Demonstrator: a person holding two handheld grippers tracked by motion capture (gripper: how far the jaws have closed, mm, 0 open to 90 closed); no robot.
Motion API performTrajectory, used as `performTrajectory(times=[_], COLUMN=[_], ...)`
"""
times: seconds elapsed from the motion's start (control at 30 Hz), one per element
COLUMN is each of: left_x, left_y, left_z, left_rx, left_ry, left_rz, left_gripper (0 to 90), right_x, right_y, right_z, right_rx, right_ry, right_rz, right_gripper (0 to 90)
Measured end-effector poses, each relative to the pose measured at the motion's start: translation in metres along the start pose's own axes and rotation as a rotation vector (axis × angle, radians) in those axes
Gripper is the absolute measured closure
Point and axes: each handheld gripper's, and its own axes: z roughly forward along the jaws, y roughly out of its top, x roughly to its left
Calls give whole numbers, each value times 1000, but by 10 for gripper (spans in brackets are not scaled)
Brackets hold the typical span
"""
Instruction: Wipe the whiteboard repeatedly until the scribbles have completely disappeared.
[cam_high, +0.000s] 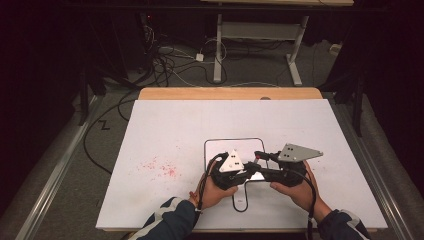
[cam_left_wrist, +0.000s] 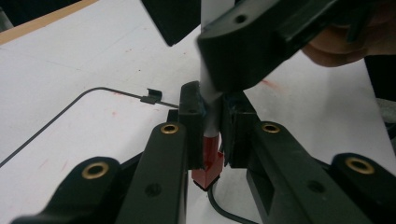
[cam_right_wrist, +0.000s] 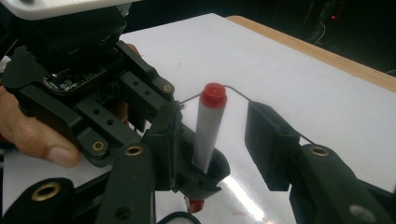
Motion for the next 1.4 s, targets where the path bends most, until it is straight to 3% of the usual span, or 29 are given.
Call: performTrajectory(times=[0.2,0.3,0.33,0.4,0.5,0.63,0.7,0.73,0.77,0.9,0.93,0.97,1.03,1.1,1.13,1.23,1.3,1.33,1.4], left_x=[-1,-1,-2,-1,1,7,10,-9,-10,-8,-6,-6,-5,-4,-4,-5,-6,-6,-7], left_y=[0,-1,0,-1,-5,-24,-37,-39,-45,-74,-79,-83,-89,-93,-93,-93,-93,-93,-93], left_z=[-5,-7,-8,-13,-35,-79,-101,-83,-89,-119,-125,-130,-136,-140,-141,-140,-138,-136,-132], left_rx=[-24,-29,-21,5,51,63,56,-326,-392,-367,-371,-375,-368,-363,-362,-368,-357,-354,-340], left_ry=[9,38,69,86,153,209,232,341,353,431,446,452,489,497,511,509,503,501,492], left_rz=[-26,-25,-22,-29,-29,-24,-36,-434,-485,-478,-497,-516,-508,-517,-516,-514,-504,-499,-489], left_gripper=[784,775,708,590,412,293,248,237,233,199,199,200,206,207,207,208,208,208,208], right_x=[2,3,3,1,-7,-16,-20,-21,-22,-26,-26,-26,-22,-17,-13,-7,-14,-20,-30], right_y=[0,2,3,4,5,-1,-5,-6,-7,-10,-10,-10,-9,-9,-8,-6,-6,-7,-9], right_z=[6,7,7,5,0,3,6,7,9,15,16,17,20,23,24,27,27,26,23], right_rx=[-10,-16,-13,-14,3,87,111,126,131,120,117,111,102,82,87,105,121,118,100], right_ry=[33,48,49,24,-30,-117,-145,-170,-196,-223,-233,-223,-192,-130,-115,-150,-239,-257,-245], right_rz=[3,2,9,0,-13,-62,-40,-47,-62,-63,-63,-56,-44,6,-3,-65,-105,-92,-28], right_gripper=[791,806,807,808,809,809,809,809,809,810,810,810,811,811,811,811,811,811,811])
